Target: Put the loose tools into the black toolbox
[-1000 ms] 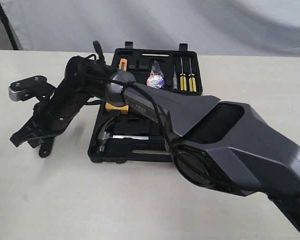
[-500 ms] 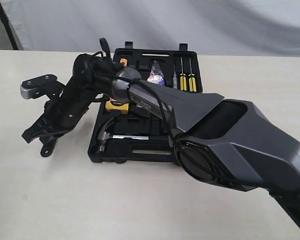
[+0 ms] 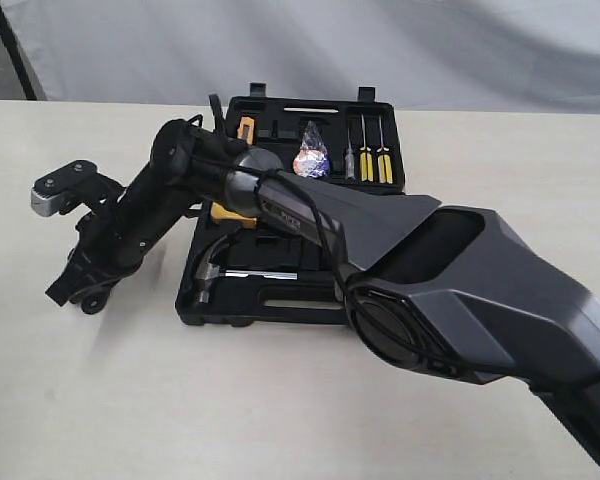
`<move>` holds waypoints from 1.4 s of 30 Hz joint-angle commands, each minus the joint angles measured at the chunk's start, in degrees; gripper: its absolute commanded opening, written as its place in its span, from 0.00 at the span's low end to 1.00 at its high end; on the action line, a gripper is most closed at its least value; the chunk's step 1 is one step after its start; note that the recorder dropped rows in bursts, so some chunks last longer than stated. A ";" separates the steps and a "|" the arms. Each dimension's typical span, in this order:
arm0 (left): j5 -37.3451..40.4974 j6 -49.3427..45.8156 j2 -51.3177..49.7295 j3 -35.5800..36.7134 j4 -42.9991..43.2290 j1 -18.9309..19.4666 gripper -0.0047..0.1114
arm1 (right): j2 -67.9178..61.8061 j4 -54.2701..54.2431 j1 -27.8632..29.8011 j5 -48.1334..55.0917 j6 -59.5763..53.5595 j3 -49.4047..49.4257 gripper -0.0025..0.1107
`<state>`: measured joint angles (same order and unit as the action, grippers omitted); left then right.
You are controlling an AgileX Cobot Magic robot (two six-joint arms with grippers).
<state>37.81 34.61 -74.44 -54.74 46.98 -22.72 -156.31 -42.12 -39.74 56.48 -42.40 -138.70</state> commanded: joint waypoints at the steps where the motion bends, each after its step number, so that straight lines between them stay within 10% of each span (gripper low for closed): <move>1: -0.97 0.59 0.46 0.53 -0.78 0.19 0.05 | -0.35 1.66 0.33 -0.01 -0.98 0.12 0.02; 20: -0.97 0.59 0.46 0.53 -0.78 0.19 0.05 | 4.99 27.41 0.33 12.68 17.27 0.12 0.02; 32: -0.97 0.59 0.46 0.53 -0.78 0.19 0.05 | 10.33 35.35 2.57 -2.20 39.76 0.23 0.03; 39: -0.97 0.59 0.46 0.53 -0.78 0.19 0.05 | 5.72 38.36 2.57 -6.90 41.50 0.23 0.48; 42: -0.97 0.59 0.46 0.53 -0.78 0.19 0.05 | 4.75 39.46 2.57 -8.52 44.13 0.23 0.50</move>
<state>37.81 34.61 -74.44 -54.74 46.98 -22.72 -151.14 -4.55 -37.25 50.11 -0.38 -138.43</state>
